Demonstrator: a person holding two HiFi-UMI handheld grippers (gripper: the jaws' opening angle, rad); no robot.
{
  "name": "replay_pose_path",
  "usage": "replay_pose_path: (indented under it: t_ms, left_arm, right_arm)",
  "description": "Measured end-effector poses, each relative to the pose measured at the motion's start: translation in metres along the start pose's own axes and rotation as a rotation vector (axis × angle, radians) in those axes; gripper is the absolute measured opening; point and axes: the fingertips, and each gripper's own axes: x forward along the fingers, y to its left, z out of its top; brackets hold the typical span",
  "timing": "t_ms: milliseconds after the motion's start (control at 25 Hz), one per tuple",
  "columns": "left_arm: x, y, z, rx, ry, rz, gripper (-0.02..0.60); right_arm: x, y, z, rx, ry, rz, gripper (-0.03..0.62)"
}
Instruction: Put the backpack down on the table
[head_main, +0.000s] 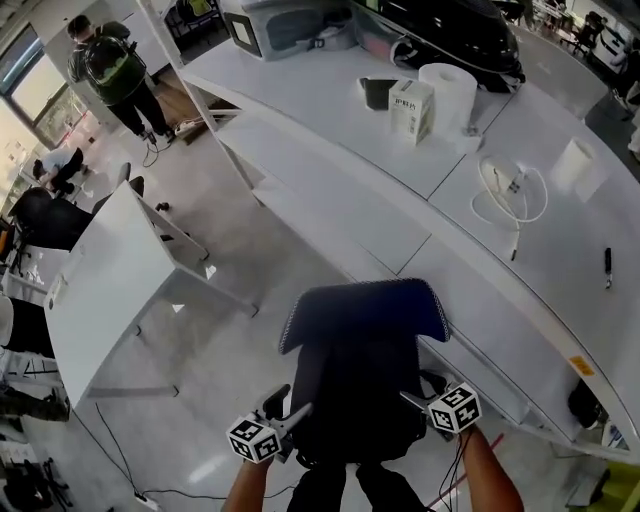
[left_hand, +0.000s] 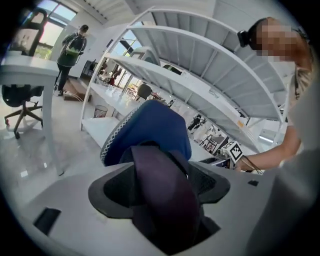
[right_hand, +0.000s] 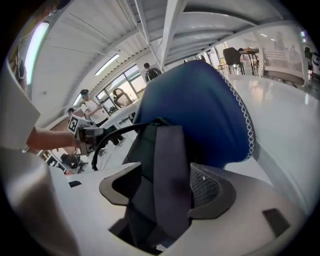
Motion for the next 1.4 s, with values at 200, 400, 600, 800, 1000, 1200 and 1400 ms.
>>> replay_pose_path:
  t_ms: [200,400,600,800,1000,1200,1400]
  left_arm:
    - [0.017,0.008,-0.021,-0.082,-0.002,-0.118,0.328]
    - [0.034,-0.006,-0.037,-0.089,0.024,-0.243,0.327]
    - [0.052,-0.036,-0.065,-0.082,0.106,-0.298,0.221]
    - [0.053,-0.072,-0.039,-0.079,-0.02,-0.268,0.049]
    - [0.015,-0.117,0.026,0.089,-0.173,-0.232,0.044]
    - [-0.035,-0.151,0.094,0.228,-0.305,-0.172,0.043]
    - [-0.103,-0.166,0.117,0.239,-0.365,-0.07,0.043]
  right_arm:
    - [0.026,-0.02,-0.03,0.077,-0.006,0.087,0.275]
    - [0.049,-0.01,-0.043,0.098,0.01,0.194,0.273]
    - [0.04,0.012,-0.049,-0.043,0.049,0.189,0.145]
    - [0.02,0.087,-0.014,-0.073,-0.067,0.279,0.064]
    - [-0.019,0.153,0.057,-0.198,-0.225,0.262,0.063]
    - [-0.062,0.203,0.127,-0.297,-0.316,0.269,0.063]
    - [-0.099,0.282,0.134,-0.375,-0.297,0.347,0.064]
